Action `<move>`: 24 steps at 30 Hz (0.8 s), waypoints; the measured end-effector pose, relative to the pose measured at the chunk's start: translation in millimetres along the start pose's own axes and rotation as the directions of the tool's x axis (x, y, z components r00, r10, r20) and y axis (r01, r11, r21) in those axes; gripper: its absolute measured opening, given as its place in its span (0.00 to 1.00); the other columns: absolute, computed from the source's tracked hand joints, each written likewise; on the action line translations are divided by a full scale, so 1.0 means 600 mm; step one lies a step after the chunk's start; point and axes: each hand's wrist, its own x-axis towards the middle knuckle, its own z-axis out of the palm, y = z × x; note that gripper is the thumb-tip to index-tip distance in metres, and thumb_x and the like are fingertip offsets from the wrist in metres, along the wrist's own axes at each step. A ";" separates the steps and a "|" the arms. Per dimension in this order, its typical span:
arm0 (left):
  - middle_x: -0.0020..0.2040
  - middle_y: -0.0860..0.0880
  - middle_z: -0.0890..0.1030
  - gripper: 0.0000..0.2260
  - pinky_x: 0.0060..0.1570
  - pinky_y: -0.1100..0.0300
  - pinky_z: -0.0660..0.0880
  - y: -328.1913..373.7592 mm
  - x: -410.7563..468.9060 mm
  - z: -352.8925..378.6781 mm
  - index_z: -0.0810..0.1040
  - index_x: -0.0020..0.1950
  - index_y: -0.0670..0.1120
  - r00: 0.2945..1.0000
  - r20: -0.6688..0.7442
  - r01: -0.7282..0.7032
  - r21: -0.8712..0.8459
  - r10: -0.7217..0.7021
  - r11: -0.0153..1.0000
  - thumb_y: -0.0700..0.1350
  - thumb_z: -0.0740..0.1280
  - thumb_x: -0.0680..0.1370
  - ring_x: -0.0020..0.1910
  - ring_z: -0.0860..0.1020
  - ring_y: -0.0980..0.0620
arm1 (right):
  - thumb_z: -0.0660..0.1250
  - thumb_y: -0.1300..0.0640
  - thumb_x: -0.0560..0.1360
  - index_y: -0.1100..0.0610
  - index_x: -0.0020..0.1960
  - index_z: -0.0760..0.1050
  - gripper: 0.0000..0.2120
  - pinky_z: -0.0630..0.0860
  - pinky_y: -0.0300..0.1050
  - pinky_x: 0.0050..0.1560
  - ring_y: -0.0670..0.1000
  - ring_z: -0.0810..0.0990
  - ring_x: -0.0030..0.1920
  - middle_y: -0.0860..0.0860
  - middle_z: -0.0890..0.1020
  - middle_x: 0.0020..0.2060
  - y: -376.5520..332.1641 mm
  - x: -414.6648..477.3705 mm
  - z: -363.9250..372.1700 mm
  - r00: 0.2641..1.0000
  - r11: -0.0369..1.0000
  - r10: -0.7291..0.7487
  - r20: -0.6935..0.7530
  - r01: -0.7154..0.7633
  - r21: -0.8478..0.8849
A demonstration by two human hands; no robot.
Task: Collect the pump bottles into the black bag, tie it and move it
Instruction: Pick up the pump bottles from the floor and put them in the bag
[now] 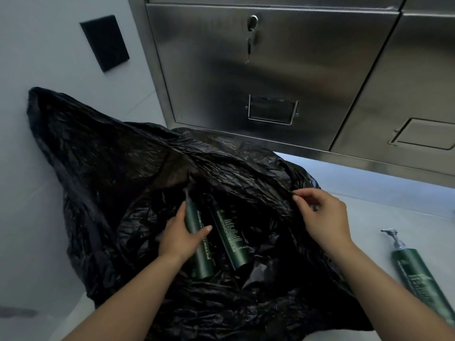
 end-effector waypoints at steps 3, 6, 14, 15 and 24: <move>0.76 0.47 0.61 0.42 0.62 0.53 0.69 -0.007 -0.013 -0.003 0.50 0.77 0.57 1.000 0.004 -0.024 0.046 0.024 0.999 0.63 0.69 0.70 0.72 0.64 0.46 | 0.71 0.57 0.72 0.47 0.43 0.82 0.05 0.67 0.21 0.39 0.35 0.77 0.42 0.40 0.81 0.37 0.003 -0.002 -0.005 1.000 1.000 -0.009 0.019 0.009 0.002; 0.76 0.49 0.62 0.40 0.63 0.56 0.68 -0.001 -0.034 -0.019 0.53 0.77 0.57 0.996 0.014 -0.093 0.083 0.093 0.992 0.66 0.67 0.70 0.72 0.65 0.48 | 0.72 0.56 0.71 0.47 0.44 0.82 0.04 0.67 0.21 0.39 0.34 0.76 0.41 0.42 0.82 0.37 -0.003 -0.002 -0.011 0.999 1.000 -0.012 0.039 0.011 0.021; 0.69 0.54 0.71 0.39 0.51 0.63 0.67 0.111 -0.108 -0.058 0.60 0.72 0.60 0.937 0.022 -0.343 0.253 0.349 0.905 0.75 0.55 0.64 0.66 0.71 0.53 | 0.74 0.50 0.69 0.47 0.51 0.79 0.11 0.71 0.27 0.45 0.38 0.78 0.45 0.41 0.81 0.43 -0.034 -0.008 -0.093 0.982 0.998 -0.060 0.179 0.055 0.031; 0.69 0.54 0.71 0.38 0.51 0.64 0.66 0.132 -0.116 -0.056 0.60 0.72 0.60 0.923 0.027 -0.377 0.255 0.383 0.890 0.75 0.55 0.65 0.66 0.71 0.54 | 0.73 0.50 0.69 0.47 0.51 0.79 0.11 0.74 0.32 0.46 0.40 0.78 0.46 0.42 0.81 0.44 -0.034 -0.006 -0.112 0.983 0.999 -0.044 0.176 0.039 0.033; 0.72 0.56 0.67 0.36 0.65 0.55 0.67 0.330 -0.177 0.049 0.59 0.73 0.62 0.793 0.195 -0.606 0.162 0.577 0.779 0.73 0.56 0.67 0.70 0.67 0.54 | 0.72 0.50 0.71 0.49 0.55 0.78 0.13 0.75 0.39 0.50 0.43 0.78 0.53 0.42 0.81 0.52 0.037 -0.044 -0.302 0.976 0.976 0.207 0.068 -0.211 0.050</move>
